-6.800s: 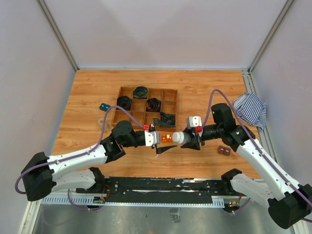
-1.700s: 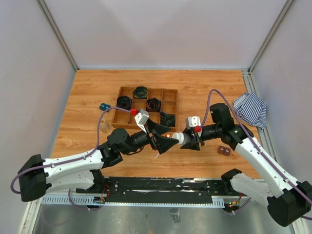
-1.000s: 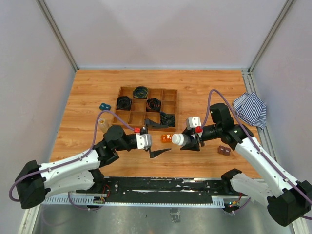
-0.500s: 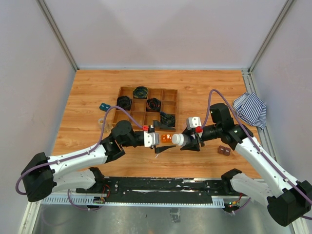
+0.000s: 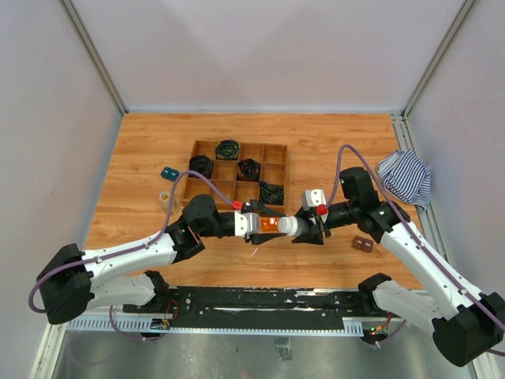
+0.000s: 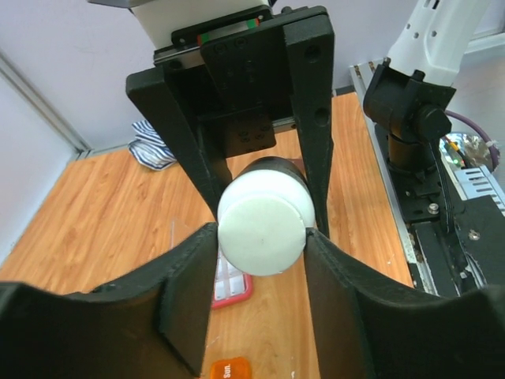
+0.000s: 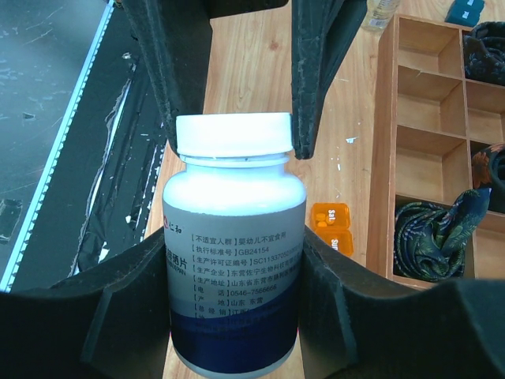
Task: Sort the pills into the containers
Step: Unscrew the lid of the pill bottle, then open the lid of the pill bottle.
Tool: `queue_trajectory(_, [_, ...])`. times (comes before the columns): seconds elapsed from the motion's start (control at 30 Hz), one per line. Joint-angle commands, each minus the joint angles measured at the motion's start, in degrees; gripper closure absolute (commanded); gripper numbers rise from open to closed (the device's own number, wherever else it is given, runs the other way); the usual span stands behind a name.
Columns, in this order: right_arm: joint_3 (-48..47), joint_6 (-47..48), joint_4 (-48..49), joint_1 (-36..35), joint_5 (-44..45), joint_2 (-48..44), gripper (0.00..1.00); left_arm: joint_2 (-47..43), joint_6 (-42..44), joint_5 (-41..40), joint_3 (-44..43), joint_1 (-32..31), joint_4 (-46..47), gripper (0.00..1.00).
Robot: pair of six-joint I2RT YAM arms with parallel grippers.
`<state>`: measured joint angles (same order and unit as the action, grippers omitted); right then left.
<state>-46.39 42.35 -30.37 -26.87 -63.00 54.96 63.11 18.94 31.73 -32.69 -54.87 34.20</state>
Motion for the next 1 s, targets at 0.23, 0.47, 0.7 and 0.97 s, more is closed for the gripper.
queue_trajectory(0.23, [-1.1, 0.4, -0.8, 1.7, -0.5, -0.5, 1.0, 0.1, -18.0, -4.2, -0.5, 0.3, 4.9, 0.87])
queue_trajectory(0.47, [-1.1, -0.9, 0.2, 1.7, 0.8, 0.2, 0.99, -2.5, -46.9, -21.2, 5.1, -2.4, 11.1, 1.0])
queue_trajectory(0.7, [-0.9, -2.1, 1.1, 2.1, 2.1, 0.4, 0.99, -7.4, -57.3, -33.1, 7.5, -5.9, 11.0, 1.0])
queue_trajectory(0.97, [-0.7, -2.6, 1.5, 2.3, 1.4, 0.8, 0.99, -7.9, -64.4, -36.2, 7.5, -6.0, 8.7, 1.0])
